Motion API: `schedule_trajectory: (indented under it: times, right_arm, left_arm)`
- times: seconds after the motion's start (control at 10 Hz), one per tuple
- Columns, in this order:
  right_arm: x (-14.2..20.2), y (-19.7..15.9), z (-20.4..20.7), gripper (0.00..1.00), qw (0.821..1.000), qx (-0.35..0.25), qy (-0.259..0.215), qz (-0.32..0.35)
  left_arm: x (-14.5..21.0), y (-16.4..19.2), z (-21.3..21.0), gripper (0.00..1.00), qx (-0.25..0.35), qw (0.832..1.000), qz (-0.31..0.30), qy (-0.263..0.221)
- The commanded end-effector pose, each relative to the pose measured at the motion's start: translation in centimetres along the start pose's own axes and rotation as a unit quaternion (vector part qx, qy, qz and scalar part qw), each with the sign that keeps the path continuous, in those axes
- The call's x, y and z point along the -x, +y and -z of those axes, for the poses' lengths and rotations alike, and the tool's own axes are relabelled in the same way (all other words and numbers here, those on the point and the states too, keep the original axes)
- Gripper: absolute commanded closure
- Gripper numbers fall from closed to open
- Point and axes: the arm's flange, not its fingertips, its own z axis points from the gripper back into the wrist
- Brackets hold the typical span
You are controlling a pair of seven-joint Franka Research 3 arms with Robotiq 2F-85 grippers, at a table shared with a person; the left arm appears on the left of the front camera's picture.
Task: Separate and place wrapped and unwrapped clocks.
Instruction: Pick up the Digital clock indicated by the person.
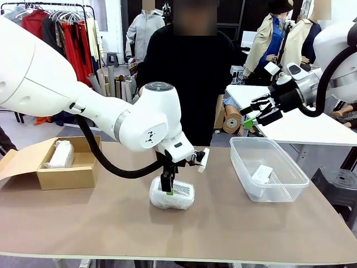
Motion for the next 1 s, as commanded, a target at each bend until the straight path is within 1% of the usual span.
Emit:
schedule_trajectory:
  times: [0.0, 0.2, 0.3, 0.6, 0.9]
  right_arm:
    - [-0.2, 0.0, 0.2, 0.0, 1.0, 0.008, -0.002, 0.003]
    - [-0.2, 0.0, 0.2, 0.0, 1.0, 0.008, -0.002, 0.003]
    - [-0.2, 0.0, 0.2, 0.0, 1.0, 0.008, -0.002, 0.003]
    - [-0.2, 0.0, 0.2, 0.0, 1.0, 0.008, -0.002, 0.003]
    - [-0.2, 0.0, 0.2, 0.0, 1.0, 0.008, -0.002, 0.003]
  left_arm:
    - [0.0, -0.2, 0.6, 0.0, -0.029, 0.998, -0.016, 0.058]
    - [-0.7, 0.8, 2.2, 0.0, -0.022, 0.996, -0.026, 0.087]
    - [-0.8, 1.2, 2.6, 0.0, -0.028, 0.995, -0.026, 0.087]
    - [-0.2, 2.2, 3.9, 0.0, 0.006, 0.997, -0.033, 0.067]
    - [-0.2, 2.8, 5.2, 0.0, 0.022, 0.997, -0.036, 0.068]
